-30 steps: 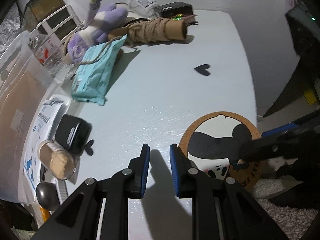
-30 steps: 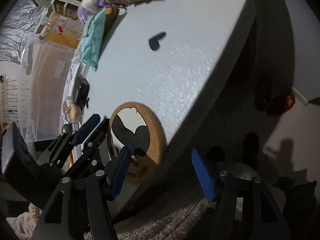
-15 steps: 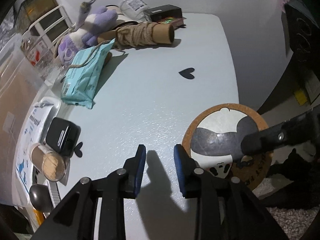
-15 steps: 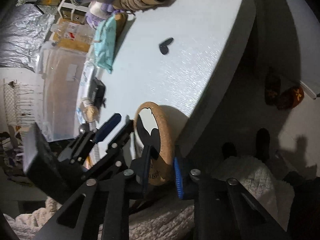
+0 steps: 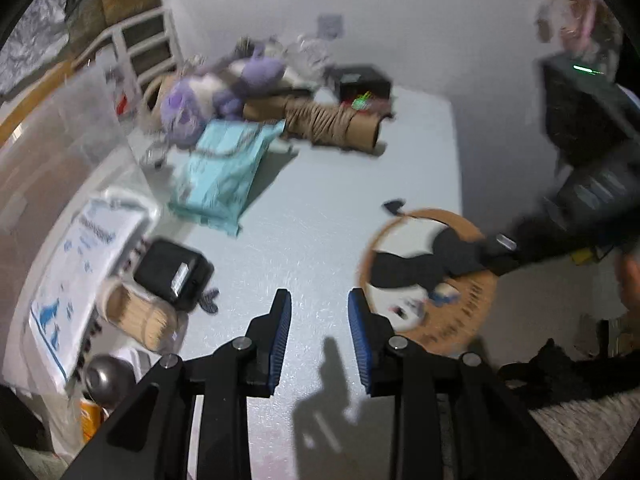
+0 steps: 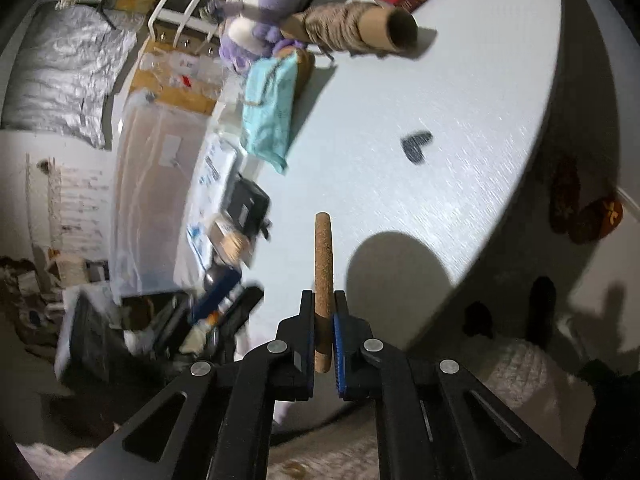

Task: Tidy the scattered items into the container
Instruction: 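Carry the coaster over the clear container and open the right gripper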

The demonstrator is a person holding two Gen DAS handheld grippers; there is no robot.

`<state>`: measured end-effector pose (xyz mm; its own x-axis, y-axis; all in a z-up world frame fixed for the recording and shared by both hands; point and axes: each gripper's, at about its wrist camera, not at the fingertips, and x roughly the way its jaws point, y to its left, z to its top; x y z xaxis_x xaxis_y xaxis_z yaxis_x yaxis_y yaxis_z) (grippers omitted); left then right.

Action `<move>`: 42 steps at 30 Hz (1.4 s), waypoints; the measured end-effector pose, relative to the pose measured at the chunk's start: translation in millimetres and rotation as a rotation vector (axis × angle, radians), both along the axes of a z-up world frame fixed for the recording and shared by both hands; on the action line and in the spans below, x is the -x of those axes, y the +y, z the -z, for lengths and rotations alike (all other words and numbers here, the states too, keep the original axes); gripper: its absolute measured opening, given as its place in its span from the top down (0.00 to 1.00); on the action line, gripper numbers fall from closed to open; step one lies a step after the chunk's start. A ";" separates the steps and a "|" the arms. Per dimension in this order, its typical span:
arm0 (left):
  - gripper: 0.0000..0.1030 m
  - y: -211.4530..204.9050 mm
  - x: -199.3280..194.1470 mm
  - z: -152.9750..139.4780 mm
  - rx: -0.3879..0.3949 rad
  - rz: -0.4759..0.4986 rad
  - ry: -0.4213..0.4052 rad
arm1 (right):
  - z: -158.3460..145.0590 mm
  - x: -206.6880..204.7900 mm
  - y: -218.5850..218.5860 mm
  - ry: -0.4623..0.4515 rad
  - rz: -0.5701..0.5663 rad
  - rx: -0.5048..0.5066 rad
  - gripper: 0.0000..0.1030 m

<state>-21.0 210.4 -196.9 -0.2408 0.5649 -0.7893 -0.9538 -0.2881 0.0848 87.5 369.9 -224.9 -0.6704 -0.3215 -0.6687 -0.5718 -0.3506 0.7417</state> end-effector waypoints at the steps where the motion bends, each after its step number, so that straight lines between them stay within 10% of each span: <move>1: 0.71 -3.8 -1.1 -5.8 -0.018 0.017 0.001 | -3.3 3.6 2.7 0.007 0.013 0.010 0.91; 4: 0.57 -14.7 -7.7 -17.9 -0.061 0.065 0.032 | -14.3 18.1 10.8 0.043 0.051 0.054 0.91; 11: 0.56 -26.6 3.2 -39.2 -0.131 0.001 0.048 | -75.2 64.1 14.1 0.137 -0.011 -0.029 0.91; 24: 0.56 -100.8 79.1 -94.3 -0.289 -0.386 -0.009 | -269.5 250.6 -28.2 0.309 -0.532 -0.764 0.91; 30: 0.56 -130.2 104.4 -99.9 -0.335 -0.544 -0.053 | -246.6 362.0 -83.9 0.169 -0.893 -1.016 0.91; 42: 0.56 -147.9 116.5 -92.2 -0.361 -0.721 -0.092 | -85.1 497.9 -150.1 -0.332 -1.355 -1.277 0.91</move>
